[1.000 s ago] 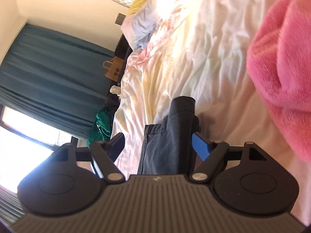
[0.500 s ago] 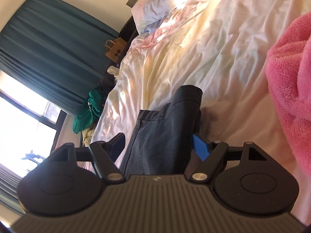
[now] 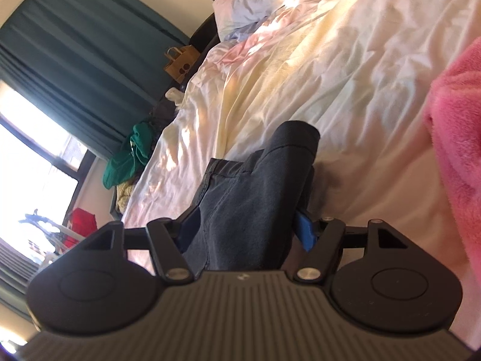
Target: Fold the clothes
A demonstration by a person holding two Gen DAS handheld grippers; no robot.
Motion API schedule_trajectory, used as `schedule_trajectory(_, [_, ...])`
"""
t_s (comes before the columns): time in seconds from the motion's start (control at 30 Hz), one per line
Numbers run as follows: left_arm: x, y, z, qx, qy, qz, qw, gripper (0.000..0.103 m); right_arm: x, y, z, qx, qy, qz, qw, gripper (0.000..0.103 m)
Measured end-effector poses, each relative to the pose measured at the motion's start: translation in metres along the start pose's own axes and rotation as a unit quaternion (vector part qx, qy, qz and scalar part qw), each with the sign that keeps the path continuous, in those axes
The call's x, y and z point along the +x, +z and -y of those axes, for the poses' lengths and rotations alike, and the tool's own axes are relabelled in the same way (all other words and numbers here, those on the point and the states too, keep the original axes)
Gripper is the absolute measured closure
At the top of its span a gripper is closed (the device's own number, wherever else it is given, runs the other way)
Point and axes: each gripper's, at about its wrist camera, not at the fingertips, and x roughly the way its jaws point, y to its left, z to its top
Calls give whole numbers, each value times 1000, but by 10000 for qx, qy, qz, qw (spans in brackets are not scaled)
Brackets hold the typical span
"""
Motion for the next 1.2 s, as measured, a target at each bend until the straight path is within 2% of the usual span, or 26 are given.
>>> schedule_trajectory(0.07, [0, 1, -1, -59, 3, 0, 10000, 42, 0, 0, -1, -102, -21, 48, 9999, 52])
schedule_trajectory(0.1, [0, 1, -1, -67, 17, -8, 10000, 42, 0, 0, 0, -104, -34, 64, 9999, 56])
schedule_trajectory(0.17, [0, 1, 0, -62, 43, -9, 10000, 41, -1, 1, 3, -94, -60, 94, 9999, 76])
schedule_trajectory(0.27, [-1, 0, 1, -12, 75, 19, 10000, 41, -3, 2, 8, -35, -12, 151, 9999, 89])
schedule_trajectory(0.33, [-2, -1, 3, 21, 97, 38, 9999, 41, -6, 3, 8, -31, 24, 235, 9997, 93])
schedule_trajectory(0.43, [-3, -3, 5, 69, 125, 72, 9999, 44, -10, 4, 7, -19, 25, 386, 9992, 94])
schedule_trajectory(0.6, [-5, -3, 7, 77, 38, 104, 9999, 57, -19, 6, 4, -86, 166, 637, 9978, 96])
schedule_trajectory(0.8, [-5, -5, 7, 26, -37, 153, 9999, 69, -16, 5, -1, -167, 204, 398, 9989, 93])
schedule_trajectory(0.87, [-6, -4, 7, 1, -113, 181, 9998, 83, -12, 3, -2, -177, 212, 268, 9993, 93])
schedule_trajectory(1.03, [-9, 0, 9, -30, -178, 207, 9996, 97, 0, -3, -8, -409, 133, 105, 9990, 92])
schedule_trajectory(1.2, [-16, 4, 10, -25, -218, 296, 9993, 100, -1, -2, -11, -658, 45, 317, 9973, 97])
